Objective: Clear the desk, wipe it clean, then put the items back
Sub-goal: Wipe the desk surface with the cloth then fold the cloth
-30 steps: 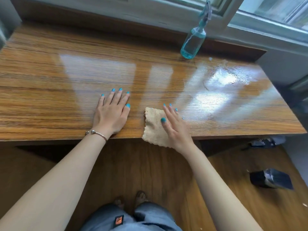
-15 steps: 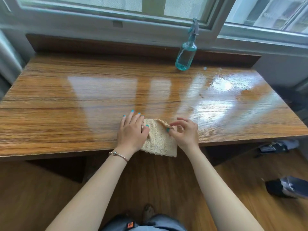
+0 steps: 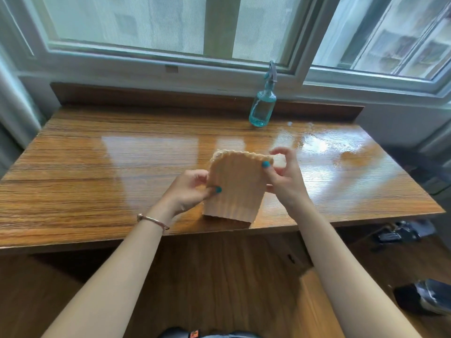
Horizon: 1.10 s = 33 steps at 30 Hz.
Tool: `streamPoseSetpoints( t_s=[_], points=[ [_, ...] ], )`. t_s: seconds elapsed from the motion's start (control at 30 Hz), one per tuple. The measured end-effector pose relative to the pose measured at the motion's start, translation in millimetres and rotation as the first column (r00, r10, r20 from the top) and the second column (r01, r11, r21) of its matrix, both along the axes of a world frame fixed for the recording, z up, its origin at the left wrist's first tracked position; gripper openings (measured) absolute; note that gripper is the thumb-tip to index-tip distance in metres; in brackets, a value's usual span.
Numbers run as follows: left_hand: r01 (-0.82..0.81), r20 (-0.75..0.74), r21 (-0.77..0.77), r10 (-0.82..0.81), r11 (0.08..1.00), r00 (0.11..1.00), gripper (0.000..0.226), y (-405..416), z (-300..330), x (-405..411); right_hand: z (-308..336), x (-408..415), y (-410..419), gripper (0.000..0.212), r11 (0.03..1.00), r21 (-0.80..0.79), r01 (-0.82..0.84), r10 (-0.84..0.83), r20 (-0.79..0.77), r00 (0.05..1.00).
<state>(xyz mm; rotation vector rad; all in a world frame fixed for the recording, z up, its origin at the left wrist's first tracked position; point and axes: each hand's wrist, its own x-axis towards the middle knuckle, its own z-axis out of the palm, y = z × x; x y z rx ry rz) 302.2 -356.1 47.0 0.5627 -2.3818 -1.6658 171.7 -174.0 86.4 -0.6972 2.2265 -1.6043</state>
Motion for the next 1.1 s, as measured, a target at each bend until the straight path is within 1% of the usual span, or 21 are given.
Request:
streamPoseSetpoints(
  t_s=[0.03, 0.07, 0.1, 0.13, 0.2, 0.27, 0.33, 0.4, 0.47, 0.5, 0.57, 0.6, 0.63, 0.7, 0.8, 0.87, 0.93, 0.97, 1.03, 1.07, 1.1],
  points=[
    [-0.029, -0.022, -0.033, 0.028, 0.999, 0.999, 0.024, 2, -3, 0, -3, -3, 1, 0.041, 0.999, -0.035, 0.013, -0.007, 0.181, 0.983],
    [-0.046, -0.045, -0.037, 0.044, 0.998, 0.998, 0.027, 5, -6, 0, -9, -5, 4, 0.054, 0.999, -0.054, 0.006, 0.014, 0.368, 0.930],
    [-0.050, -0.069, -0.024, 0.049, 0.998, 0.996, 0.027, 7, -9, -1, -17, -4, 7, 0.059, 0.998, -0.046, -0.032, 0.051, 0.502, 0.864],
    [-0.060, -0.079, -0.015, 0.058, 0.998, 0.995, 0.023, 10, -12, -1, -26, -1, 11, 0.056, 0.996, -0.015, -0.093, 0.085, 0.561, 0.823],
    [-0.098, -0.073, -0.004, 0.097, 0.995, 0.993, 0.012, 12, -17, -4, -43, 6, 18, 0.038, 0.982, 0.074, -0.175, 0.110, 0.530, 0.841],
    [-0.106, -0.047, 0.027, 0.107, 0.994, 0.993, 0.008, 11, -18, -5, -50, 8, 19, 0.030, 0.983, 0.100, -0.155, 0.094, 0.449, 0.889],
    [-0.068, -0.013, 0.096, 0.069, 0.993, 0.998, 0.020, 8, -12, -5, -45, 6, 15, 0.034, 0.981, 0.098, -0.167, 0.114, 0.405, 0.907],
    [0.003, -0.035, 0.136, 0.002, 0.991, 0.999, 0.038, 5, 3, -2, -32, 4, 11, 0.041, 0.977, 0.083, -0.195, 0.153, 0.356, 0.922],
    [0.027, -0.102, 0.133, -0.013, 0.991, 0.995, 0.048, 2, 26, 2, -16, 0, 12, 0.041, 0.983, -0.005, -0.185, 0.179, 0.275, 0.945],
    [0.028, -0.160, 0.135, -0.006, 0.990, 0.987, 0.048, 2, 40, 7, -7, -2, 14, 0.037, 0.980, -0.083, -0.182, 0.196, 0.226, 0.954],
    [0.072, -0.277, 0.119, -0.036, 0.990, 0.960, 0.035, -2, 60, 18, 8, -4, 20, 0.019, 0.938, -0.273, -0.216, 0.268, 0.170, 0.948],
    [0.131, -0.314, 0.086, -0.098, 0.988, 0.944, 0.027, -5, 68, 23, 15, -1, 22, 0.014, 0.907, -0.342, -0.248, 0.314, 0.156, 0.936],
    [0.191, -0.335, 0.053, -0.163, 0.980, 0.928, 0.022, -6, 73, 28, 19, 1, 23, 0.016, 0.890, -0.370, -0.267, 0.338, 0.141, 0.931],
    [0.248, -0.345, 0.023, -0.225, 0.968, 0.911, 0.028, -9, 77, 32, 21, 2, 23, 0.015, 0.884, -0.388, -0.259, 0.341, 0.158, 0.927],
    [0.232, -0.297, -0.008, -0.224, 0.973, 0.928, 0.039, -10, 74, 31, 22, 0, 22, 0.021, 0.863, -0.428, -0.267, 0.391, 0.234, 0.890],
    [0.191, -0.264, -0.016, -0.188, 0.981, 0.946, 0.042, -11, 70, 30, 23, 3, 22, 0.005, 0.890, -0.343, -0.301, 0.380, 0.194, 0.904],
    [0.172, -0.260, -0.001, -0.166, 0.985, 0.951, 0.045, -9, 68, 31, 23, 6, 21, 0.027, 0.942, -0.184, -0.282, 0.299, 0.072, 0.951],
    [0.164, -0.272, 0.016, -0.154, 0.986, 0.950, 0.046, -8, 68, 32, 22, 6, 20, 0.035, 0.954, -0.146, -0.263, 0.271, 0.041, 0.962],
    [0.152, -0.280, 0.091, -0.122, 0.984, 0.952, 0.044, -10, 68, 32, 21, 6, 16, 0.047, 0.957, -0.164, -0.240, 0.255, 0.079, 0.964],
    [0.148, -0.252, 0.123, -0.114, 0.981, 0.961, 0.041, -12, 65, 31, 19, 5, 13, 0.050, 0.958, -0.178, -0.224, 0.247, 0.122, 0.961],
    [0.141, -0.196, 0.102, -0.119, 0.985, 0.973, 0.038, -16, 59, 29, 14, 2, 9, 0.050, 0.966, -0.154, -0.207, 0.229, 0.138, 0.964]
  ],
)
